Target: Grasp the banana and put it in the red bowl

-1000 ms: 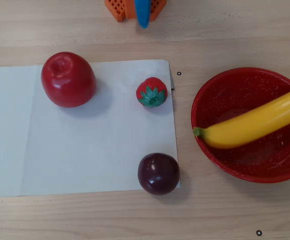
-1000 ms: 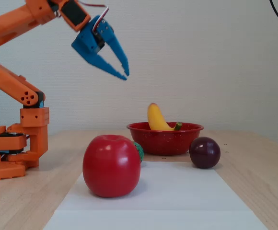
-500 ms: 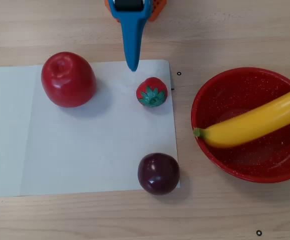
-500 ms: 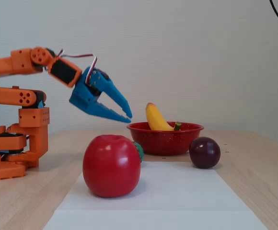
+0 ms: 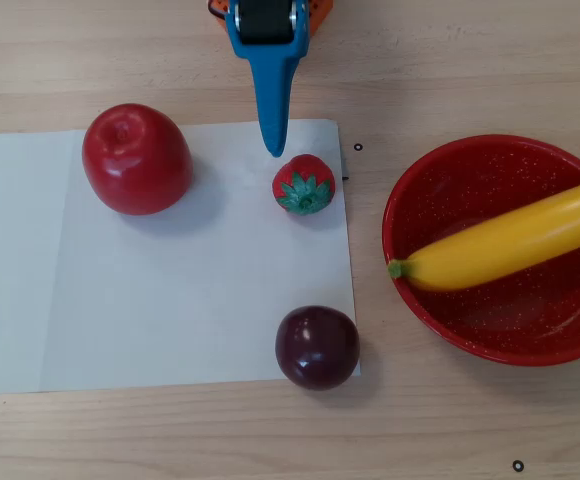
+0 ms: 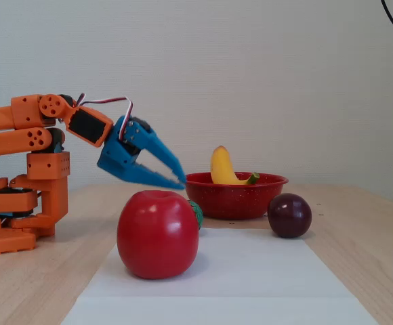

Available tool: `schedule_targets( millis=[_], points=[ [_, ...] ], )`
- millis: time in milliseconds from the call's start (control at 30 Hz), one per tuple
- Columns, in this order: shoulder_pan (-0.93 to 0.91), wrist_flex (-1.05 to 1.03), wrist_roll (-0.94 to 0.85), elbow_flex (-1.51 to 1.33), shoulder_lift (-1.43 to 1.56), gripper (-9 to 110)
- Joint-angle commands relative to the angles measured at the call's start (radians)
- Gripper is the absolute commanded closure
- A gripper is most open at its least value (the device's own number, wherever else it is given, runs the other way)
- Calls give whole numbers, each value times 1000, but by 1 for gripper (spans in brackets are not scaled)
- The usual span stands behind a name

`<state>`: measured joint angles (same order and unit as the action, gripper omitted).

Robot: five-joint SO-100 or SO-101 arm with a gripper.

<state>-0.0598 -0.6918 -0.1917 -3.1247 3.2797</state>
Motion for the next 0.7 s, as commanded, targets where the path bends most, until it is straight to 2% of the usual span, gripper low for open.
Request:
schedule_targets(
  millis=[0,267,667],
  points=[
    [-31,-54,-28,-15,14,101],
    [-26,-216,-48,-15,14,101],
    [-38,-229,-51,-15,12,101]
  ],
)
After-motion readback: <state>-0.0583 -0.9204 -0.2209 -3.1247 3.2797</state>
